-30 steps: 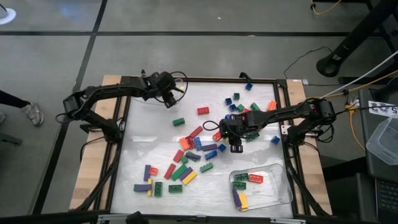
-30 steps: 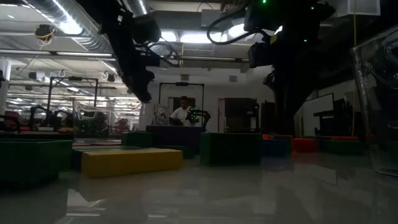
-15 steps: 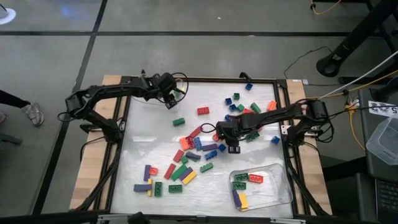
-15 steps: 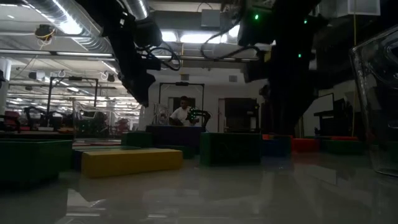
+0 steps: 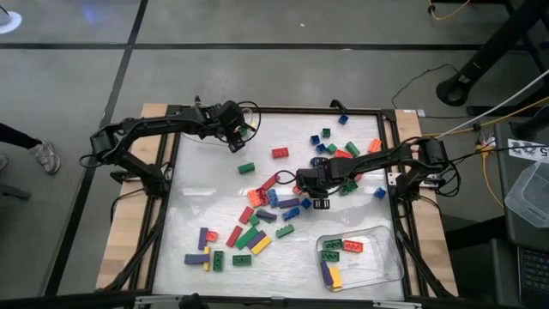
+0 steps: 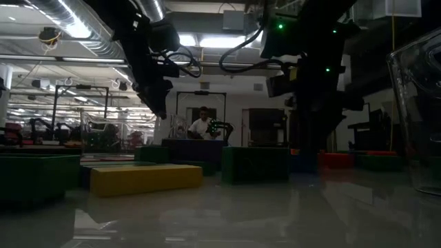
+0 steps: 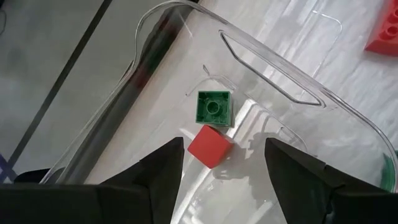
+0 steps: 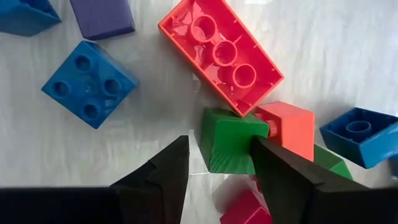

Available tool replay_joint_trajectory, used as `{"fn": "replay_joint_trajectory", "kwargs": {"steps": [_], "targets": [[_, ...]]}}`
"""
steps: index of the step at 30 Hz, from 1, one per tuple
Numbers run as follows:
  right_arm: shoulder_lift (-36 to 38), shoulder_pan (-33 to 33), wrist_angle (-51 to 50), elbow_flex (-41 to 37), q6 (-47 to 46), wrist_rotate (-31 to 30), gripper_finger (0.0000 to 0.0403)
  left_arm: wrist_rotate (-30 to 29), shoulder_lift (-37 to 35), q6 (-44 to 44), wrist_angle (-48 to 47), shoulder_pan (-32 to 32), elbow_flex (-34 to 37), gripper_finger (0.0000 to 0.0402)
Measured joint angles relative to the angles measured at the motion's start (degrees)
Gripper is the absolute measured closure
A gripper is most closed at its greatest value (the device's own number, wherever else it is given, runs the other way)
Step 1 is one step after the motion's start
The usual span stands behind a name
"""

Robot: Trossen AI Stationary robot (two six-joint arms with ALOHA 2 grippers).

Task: Sort blocks by size
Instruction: Put the square green block into the top transparent bin

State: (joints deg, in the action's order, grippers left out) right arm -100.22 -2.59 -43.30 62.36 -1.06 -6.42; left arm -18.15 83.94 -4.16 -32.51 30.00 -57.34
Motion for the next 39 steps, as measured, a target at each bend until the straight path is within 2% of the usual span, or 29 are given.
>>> {"fn": "replay_joint_trajectory", "kwargs": {"steps": [10, 22, 33, 39], "targets": [[-0.3, 0.0, -6.0, 6.3, 0.0, 1.4, 0.0226, 0.0, 0.0, 0.6, 0.0, 0.0, 0.0, 0.019], [-0.4, 2.1, -7.7, 5.5, -0.1, 0.0, 0.0226, 0.0, 0.0, 0.7, 0.0, 0.0, 0.0, 0.019], [0.1, 6.1, -4.5, 2.2, -1.4, 5.8, 0.0226, 0.0, 0.0, 0.7, 0.0, 0.0, 0.0, 0.019], [0.0, 6.0, -4.8, 2.3, -1.7, 6.0, 0.0226, 0.0, 0.0, 0.7, 0.0, 0.0, 0.0, 0.019]]}}
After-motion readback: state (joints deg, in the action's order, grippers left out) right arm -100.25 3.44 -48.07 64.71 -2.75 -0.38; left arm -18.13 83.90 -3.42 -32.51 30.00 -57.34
